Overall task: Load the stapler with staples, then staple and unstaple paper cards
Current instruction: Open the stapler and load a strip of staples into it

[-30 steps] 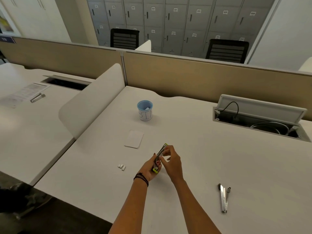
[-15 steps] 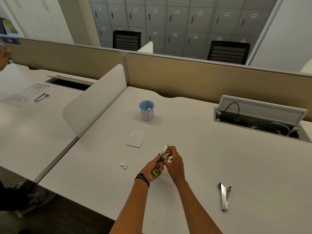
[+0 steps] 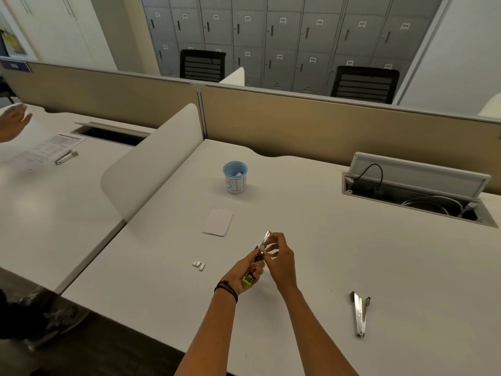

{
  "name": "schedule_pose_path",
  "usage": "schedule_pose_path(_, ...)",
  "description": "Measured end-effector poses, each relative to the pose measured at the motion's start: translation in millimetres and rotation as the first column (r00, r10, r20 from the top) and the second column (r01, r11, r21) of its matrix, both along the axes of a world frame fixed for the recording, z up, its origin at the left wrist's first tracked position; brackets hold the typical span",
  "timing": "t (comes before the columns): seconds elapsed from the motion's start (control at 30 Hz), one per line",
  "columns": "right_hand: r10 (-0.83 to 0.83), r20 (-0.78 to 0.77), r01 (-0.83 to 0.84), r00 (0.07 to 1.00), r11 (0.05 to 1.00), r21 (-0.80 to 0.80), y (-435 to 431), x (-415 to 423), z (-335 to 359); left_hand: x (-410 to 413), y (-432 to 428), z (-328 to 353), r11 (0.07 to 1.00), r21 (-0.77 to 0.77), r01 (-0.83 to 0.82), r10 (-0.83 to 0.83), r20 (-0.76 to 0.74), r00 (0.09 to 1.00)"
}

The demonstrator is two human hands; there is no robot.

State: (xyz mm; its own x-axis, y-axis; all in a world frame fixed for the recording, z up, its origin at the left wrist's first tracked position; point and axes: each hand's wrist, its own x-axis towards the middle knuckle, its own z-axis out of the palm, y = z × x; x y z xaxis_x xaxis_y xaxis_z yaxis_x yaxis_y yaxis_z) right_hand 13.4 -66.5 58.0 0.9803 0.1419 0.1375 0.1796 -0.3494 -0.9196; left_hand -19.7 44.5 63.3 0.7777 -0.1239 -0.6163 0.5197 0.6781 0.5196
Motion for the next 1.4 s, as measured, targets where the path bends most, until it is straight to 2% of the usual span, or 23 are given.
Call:
schedule_pose_path(0.2,-0.01,-0.007,0.01,1.0,0.998,0.065,1.0,-0.3,1.7,-0.6,-0.5,0.6,1.0,-0.014,0.005,-0.005,0.01,1.0)
schedule_pose_path(0.6,-0.026,-0.044,0.029,0.999,0.997,0.075,-4.2,2.5,-4.3,1.1,-4.3,0.4,1.0,-0.022,0.017,-0.017,0.009,1.0)
schedule_pose_path(0.67,-0.098,0.001,0.098,0.995,0.994,0.057,-3.3,2.3,-5.1,3.2,-4.3,-0.5,0.999,-0.018,0.032,-0.032,0.012,0.999)
schedule_pose_path(0.73,-0.249,0.062,0.246,0.966,0.968,0.058,-1.5,4.3,-3.2,4.6,-4.2,-1.3,0.998,-0.018,0.063,-0.063,0.018,0.998)
schedule_pose_path(0.77,-0.326,0.045,0.321,0.944,0.943,0.082,-0.5,7.0,-1.5,4.8,-4.4,-1.5,0.996,-0.013,0.085,-0.085,0.024,0.996)
schedule_pose_path(0.8,-0.382,-0.029,0.383,0.924,0.916,0.121,0.2,10.9,0.6,4.8,-4.5,-1.8,0.994,-0.004,0.109,-0.108,0.028,0.994)
schedule_pose_path(0.87,-0.39,-0.31,0.465,0.867,0.857,0.223,-1.5,20.1,4.4,4.7,-6.3,-2.1,0.988,0.021,0.156,-0.157,0.032,0.987)
schedule_pose_path(0.93,-0.24,-0.544,0.477,0.804,0.807,0.348,-7.7,25.8,9.4,4.7,-9.0,-4.1,0.983,0.035,0.181,-0.182,0.021,0.983)
schedule_pose_path(0.97,-0.156,-0.588,0.443,0.794,0.811,0.383,-10.9,25.9,13.1,4.9,-9.9,-5.5,0.984,0.038,0.176,-0.176,0.009,0.984)
schedule_pose_path(1.03,-0.015,-0.596,0.322,0.802,0.853,0.411,-15.2,22.6,16.0,5.6,-10.2,-8.7,0.988,0.034,0.148,-0.148,-0.014,0.989)
schedule_pose_path(1.1,0.065,-0.598,0.271,0.799,0.849,0.454,-17.3,18.7,14.6,7.3,-11.7,-8.7,0.989,0.03,0.146,-0.145,-0.028,0.989)
schedule_pose_path(1.23,0.034,-0.667,0.376,0.745,0.804,0.461,-19.9,18.5,3.2,10.9,-14.9,-0.7,0.976,0.09,0.196,-0.191,-0.062,0.98)
schedule_pose_path(1.4,0.016,-0.75,0.442,0.662,0.799,0.408,-24.4,17.6,-8.9,17.4,-14.7,3.2,0.96,0.12,0.252,-0.24,-0.109,0.965)
